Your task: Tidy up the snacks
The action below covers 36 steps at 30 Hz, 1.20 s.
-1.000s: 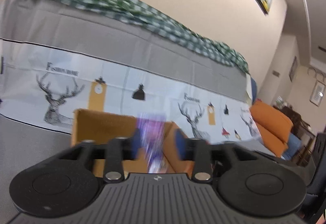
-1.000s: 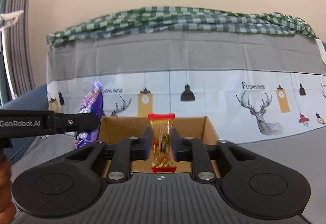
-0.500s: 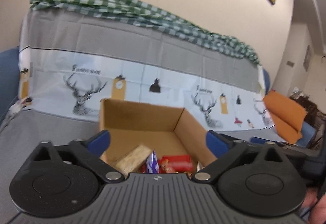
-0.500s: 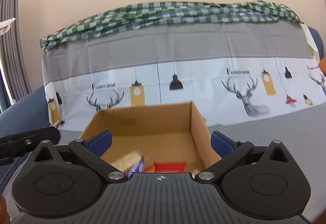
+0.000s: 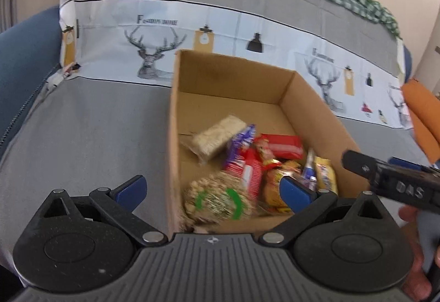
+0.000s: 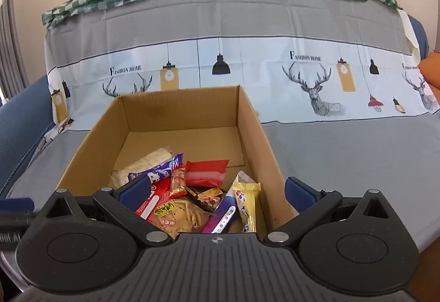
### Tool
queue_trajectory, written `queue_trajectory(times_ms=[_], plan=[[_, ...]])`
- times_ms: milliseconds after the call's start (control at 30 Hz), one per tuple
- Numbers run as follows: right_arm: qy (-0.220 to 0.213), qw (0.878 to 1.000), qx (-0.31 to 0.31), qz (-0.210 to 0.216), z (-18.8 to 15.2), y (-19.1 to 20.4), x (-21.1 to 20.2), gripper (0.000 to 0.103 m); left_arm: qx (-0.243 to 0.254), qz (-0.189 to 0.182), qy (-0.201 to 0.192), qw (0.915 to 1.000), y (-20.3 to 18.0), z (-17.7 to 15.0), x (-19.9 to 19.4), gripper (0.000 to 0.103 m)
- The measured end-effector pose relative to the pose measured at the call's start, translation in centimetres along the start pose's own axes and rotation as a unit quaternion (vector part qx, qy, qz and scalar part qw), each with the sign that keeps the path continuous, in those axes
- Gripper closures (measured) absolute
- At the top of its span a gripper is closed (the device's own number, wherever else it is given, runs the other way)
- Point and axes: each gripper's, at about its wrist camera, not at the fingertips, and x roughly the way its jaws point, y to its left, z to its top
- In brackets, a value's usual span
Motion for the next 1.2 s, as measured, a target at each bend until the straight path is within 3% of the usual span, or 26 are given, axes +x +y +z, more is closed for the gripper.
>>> queue_trajectory(times_ms=[200, 1200], plan=[[0.003, 1.000, -0.019, 0.002, 0.0, 0.6, 0.7, 0.001, -0.025, -0.010, 0.029, 0.9992, 0.8, 0.3, 1.3, 0.001], [0.010, 0.998, -0.058, 0.012, -0.1, 1.8, 1.3, 0.001, -0.024, -0.027, 0.024, 0.9990, 0.2, 0.4, 0.9, 0.001]])
